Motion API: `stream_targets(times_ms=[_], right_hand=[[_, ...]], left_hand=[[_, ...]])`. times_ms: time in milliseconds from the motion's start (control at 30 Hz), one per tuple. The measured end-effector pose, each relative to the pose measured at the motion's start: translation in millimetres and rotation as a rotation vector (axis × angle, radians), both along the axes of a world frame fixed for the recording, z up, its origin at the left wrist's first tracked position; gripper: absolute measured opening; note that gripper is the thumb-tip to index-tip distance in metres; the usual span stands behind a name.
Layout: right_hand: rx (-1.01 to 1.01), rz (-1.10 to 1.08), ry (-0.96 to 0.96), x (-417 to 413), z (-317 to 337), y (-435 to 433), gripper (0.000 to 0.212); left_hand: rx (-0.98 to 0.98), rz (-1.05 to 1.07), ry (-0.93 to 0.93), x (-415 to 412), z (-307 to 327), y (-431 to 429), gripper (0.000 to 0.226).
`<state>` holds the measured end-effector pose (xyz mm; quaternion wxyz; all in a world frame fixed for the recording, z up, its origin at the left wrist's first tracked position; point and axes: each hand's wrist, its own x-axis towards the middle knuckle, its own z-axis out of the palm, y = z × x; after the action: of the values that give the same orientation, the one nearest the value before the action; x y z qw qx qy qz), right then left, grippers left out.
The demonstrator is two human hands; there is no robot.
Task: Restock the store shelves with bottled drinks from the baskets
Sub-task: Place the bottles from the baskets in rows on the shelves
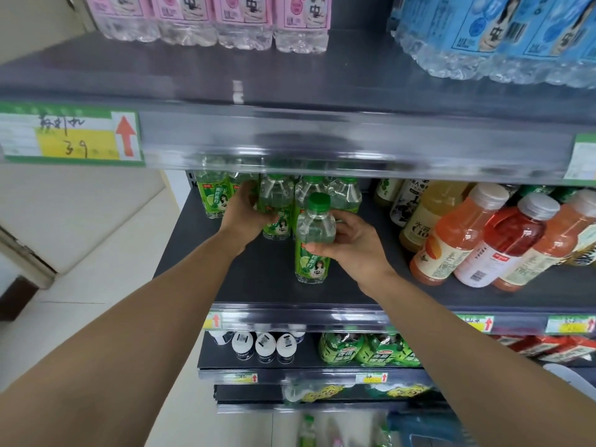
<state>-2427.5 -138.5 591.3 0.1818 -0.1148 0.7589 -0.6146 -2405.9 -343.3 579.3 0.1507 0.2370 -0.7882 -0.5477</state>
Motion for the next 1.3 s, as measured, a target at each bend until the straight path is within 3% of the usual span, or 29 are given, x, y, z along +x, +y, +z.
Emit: stream_targets(times_ms=[100,200,333,467,700,967,1300], right_hand=[[0.001,0.019,0.014,3.9,3.7,-12.4,0.084],[-0.001,0.05,0.02,11.0,8.3,-28.1,0.083],[-0.007,0.105,0.041,21.6,15.2,-50.8,0.078],[0.008,0.15,0.079,29.1,21.7,-70.9,0.073],[0.051,0.197,0.115,29.3,16.9,-87.0,0.085],[0.24,0.155,0.203,20.4,0.0,-83.3,0.046],[0.458,0.212,0.261,8.6,-17.8,-70.1,0.052]], left_hand=[[-0.131,0.088,0.013,17.4,6.4,4.5,0.055],[-0.062,0.046,0.038,37.9,13.9,6.8,0.037],[0.158,-0.213,0.0,65.3,20.5,6.3,0.054],[0.304,-0.251,0.004,78.4,24.2,-8.1,0.057],[0.253,-0.204,0.017,81.4,21.3,-32.2,0.041],[0.228,-0.061,0.021,55.8,20.0,-44.7,0.057],[0.166,-0.035,-0.013,31.3,12.6,-57.4,0.061]])
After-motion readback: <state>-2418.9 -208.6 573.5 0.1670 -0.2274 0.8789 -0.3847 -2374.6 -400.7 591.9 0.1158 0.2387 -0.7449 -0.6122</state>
